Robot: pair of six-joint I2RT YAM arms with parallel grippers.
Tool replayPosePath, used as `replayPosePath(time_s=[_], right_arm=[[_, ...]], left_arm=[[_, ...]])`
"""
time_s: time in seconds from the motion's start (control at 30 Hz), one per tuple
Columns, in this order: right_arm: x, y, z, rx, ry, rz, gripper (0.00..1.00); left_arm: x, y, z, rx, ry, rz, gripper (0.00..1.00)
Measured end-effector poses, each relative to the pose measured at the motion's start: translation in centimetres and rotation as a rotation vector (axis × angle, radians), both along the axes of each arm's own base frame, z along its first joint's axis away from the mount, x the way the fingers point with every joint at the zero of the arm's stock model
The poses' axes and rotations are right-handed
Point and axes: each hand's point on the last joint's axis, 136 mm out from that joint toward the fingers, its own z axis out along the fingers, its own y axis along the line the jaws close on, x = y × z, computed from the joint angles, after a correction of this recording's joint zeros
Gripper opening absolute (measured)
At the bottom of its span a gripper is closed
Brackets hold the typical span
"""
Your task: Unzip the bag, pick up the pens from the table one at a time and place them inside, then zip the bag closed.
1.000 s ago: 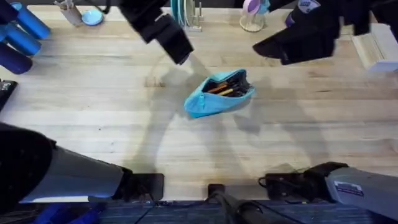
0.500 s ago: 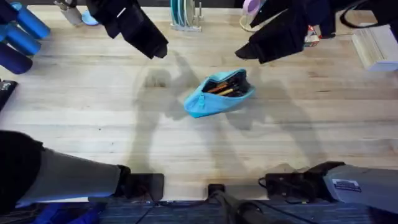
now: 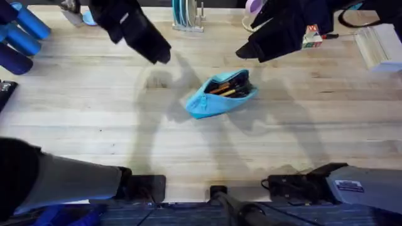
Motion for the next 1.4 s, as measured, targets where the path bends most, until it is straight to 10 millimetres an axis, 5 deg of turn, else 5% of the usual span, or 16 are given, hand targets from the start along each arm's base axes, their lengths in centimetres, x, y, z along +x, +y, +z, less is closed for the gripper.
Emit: replayPosePath(time_s=[0.1,0.4,0.73,0.97,1.1,1.4], right_arm=[[0.0,0.0,0.0,0.000,0.000,0.000,0.996],[0.5,0.7,0.5,0.024,-0.012,-0.016,0.996],[-2.3,4.6,-0.2,0.006,0.050,0.026,0.996],[-4.9,6.6,-2.7,-0.043,0.179,-0.007,0.995],[-4.9,6.6,-4.7,-0.138,0.226,-0.187,0.995],[-5.8,6.9,-6.7,-0.256,0.212,-0.395,0.996]], left_arm=[[-2.5,0.1,-2.6,0.004,0.047,-0.048,0.994],[-7.3,0.5,-5.4,0.013,-0.054,-0.214,0.993],[-5.2,1.5,-11.5,-0.030,-0.105,-0.264,0.993],[-2.7,4.4,-11.1,-0.086,-0.226,-0.169,0.993],[-1.8,6.4,-10.4,-0.119,-0.276,-0.091,0.993],[-1.7,6.3,-10.1,-0.139,-0.288,-0.091,0.993]])
